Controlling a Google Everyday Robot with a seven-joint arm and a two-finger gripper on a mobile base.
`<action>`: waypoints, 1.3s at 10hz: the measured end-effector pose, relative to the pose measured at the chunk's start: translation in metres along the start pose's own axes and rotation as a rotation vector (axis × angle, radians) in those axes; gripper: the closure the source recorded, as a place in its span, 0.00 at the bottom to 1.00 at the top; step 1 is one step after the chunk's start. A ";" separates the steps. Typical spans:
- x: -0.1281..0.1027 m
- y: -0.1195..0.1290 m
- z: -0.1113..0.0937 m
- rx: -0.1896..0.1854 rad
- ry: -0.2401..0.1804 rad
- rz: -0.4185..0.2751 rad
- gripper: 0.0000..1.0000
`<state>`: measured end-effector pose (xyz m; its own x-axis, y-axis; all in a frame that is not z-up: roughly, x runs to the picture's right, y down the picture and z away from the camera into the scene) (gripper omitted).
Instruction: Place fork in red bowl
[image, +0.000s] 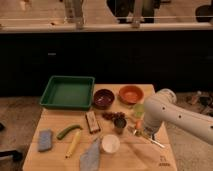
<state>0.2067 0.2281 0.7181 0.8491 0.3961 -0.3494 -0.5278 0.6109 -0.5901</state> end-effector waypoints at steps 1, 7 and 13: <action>-0.005 -0.005 -0.006 0.007 -0.002 -0.001 1.00; -0.035 -0.020 -0.027 0.033 -0.004 -0.020 1.00; -0.079 -0.039 -0.042 0.042 0.000 -0.042 1.00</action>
<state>0.1611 0.1442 0.7376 0.8703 0.3699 -0.3252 -0.4925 0.6550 -0.5731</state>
